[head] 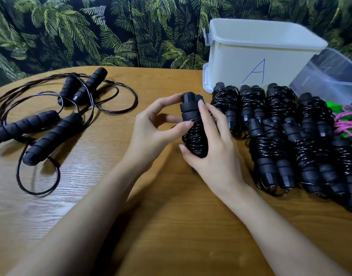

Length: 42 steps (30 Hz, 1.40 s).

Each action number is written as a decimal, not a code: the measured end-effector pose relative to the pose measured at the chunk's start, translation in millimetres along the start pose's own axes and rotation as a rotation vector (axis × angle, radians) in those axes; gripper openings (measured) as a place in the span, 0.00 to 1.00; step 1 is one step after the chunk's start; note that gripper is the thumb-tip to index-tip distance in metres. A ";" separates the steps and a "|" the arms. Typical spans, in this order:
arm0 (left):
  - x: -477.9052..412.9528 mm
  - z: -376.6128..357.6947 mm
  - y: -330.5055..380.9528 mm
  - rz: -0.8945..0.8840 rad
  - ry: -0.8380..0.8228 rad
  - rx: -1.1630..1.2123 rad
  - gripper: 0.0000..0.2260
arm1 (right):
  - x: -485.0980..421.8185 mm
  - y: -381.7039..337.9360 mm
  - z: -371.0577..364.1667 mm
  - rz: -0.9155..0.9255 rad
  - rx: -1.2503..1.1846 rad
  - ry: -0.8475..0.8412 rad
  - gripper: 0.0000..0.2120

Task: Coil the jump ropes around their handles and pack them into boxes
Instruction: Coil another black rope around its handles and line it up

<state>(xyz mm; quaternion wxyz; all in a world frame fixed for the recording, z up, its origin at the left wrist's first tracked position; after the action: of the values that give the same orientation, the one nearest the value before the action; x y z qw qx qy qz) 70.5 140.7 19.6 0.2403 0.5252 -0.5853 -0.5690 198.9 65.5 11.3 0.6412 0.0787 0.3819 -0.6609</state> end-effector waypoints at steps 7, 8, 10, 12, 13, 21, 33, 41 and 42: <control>0.6 -3.2 0.1 -0.021 -0.032 -0.013 0.25 | 4.6 -8.2 0.9 -0.003 0.193 -0.003 0.41; 0.9 -3.5 0.1 -0.028 -0.026 -0.012 0.25 | 4.7 -9.3 0.1 -0.014 0.229 -0.008 0.43; 0.8 -3.3 -0.2 -0.036 -0.012 -0.004 0.24 | 4.2 -9.3 -0.6 -0.032 0.252 -0.007 0.46; 0.3 -2.5 -0.9 -0.037 -0.013 0.007 0.24 | 4.4 -9.2 -0.1 -0.024 0.237 0.011 0.44; 0.0 -2.4 -1.1 -0.037 -0.022 0.009 0.24 | 4.6 -8.7 0.1 -0.016 0.226 0.017 0.43; -1.8 -5.5 -5.2 -0.005 -0.116 0.051 0.27 | 2.4 0.8 7.0 -0.014 -0.010 0.068 0.38; -4.7 8.7 -3.2 -0.187 -0.028 -0.097 0.18 | 2.2 4.9 7.6 -0.105 -0.380 0.035 0.32; 4.5 -1.1 16.8 -0.443 -0.021 -0.490 0.10 | -1.7 10.8 10.2 -0.073 -0.282 0.063 0.32; 3.8 0.5 17.5 -0.438 -0.001 -0.522 0.10 | -2.3 9.4 11.4 -0.042 -0.235 0.069 0.32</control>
<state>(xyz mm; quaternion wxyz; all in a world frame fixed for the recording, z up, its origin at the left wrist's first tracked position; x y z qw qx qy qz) 62.8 134.0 34.4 0.2385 0.5589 -0.2936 -0.7379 212.2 61.5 16.8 0.6185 0.0177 0.4802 -0.6218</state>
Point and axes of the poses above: each hand's wrist, its own x-axis away from the middle knuckle, its own z-axis out of the back of the hand, y = z × x, the point moved 7 cm from there along -x, towards the middle knuckle, and after that the axes turned 12 degrees about x, right-handed, at the moved point
